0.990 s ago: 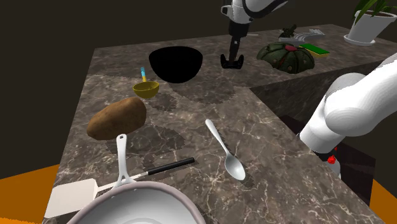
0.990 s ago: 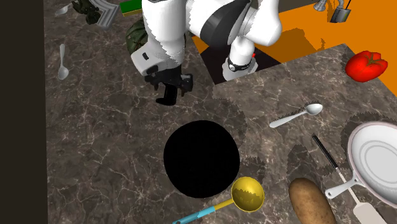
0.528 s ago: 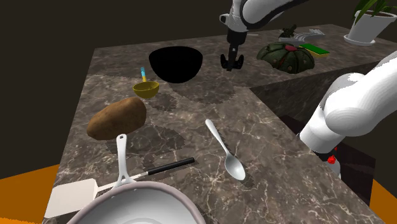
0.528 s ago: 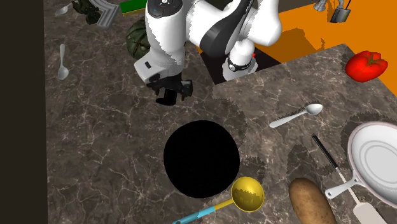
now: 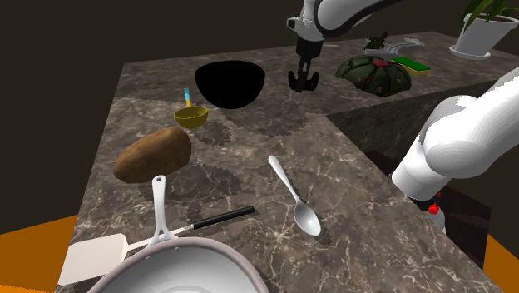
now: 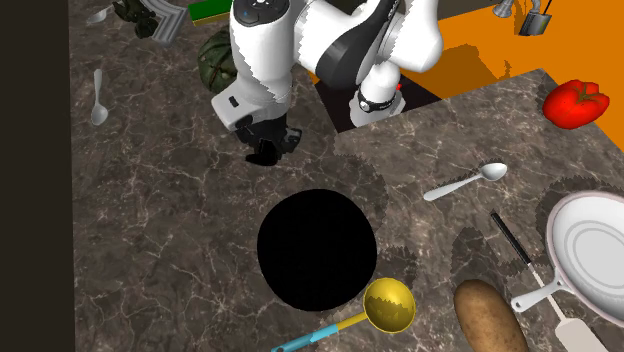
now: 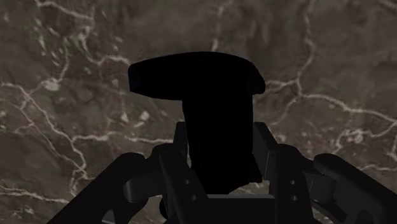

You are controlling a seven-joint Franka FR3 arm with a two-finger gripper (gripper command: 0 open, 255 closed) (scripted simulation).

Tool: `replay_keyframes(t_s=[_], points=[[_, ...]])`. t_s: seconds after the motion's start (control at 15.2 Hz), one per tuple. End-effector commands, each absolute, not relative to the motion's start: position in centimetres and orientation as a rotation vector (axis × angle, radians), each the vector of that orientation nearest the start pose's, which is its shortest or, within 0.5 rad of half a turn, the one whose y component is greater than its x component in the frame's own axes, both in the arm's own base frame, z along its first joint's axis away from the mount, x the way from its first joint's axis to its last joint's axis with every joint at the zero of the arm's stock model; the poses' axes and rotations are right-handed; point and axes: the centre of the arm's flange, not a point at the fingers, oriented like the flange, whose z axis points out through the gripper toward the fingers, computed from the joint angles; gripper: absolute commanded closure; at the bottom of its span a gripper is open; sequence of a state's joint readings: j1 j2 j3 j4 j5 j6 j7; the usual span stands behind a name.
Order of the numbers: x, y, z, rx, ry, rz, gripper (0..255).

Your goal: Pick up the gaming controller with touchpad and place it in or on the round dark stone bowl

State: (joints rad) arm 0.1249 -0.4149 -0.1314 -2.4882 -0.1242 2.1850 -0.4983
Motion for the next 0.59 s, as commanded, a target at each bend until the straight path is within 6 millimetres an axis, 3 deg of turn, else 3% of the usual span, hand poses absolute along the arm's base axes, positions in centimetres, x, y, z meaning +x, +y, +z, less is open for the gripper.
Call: replay_keyframes(t_s=[0.0, 0.4, 0.53], points=[[42.4, -1.2, 44.2, -3.091, -0.891, -0.141, 255], [42.5, -1.2, 44.1, -3.091, -0.891, -0.141, 255], [42.5, -1.2, 45.2, -3.091, -0.891, -0.141, 255]])
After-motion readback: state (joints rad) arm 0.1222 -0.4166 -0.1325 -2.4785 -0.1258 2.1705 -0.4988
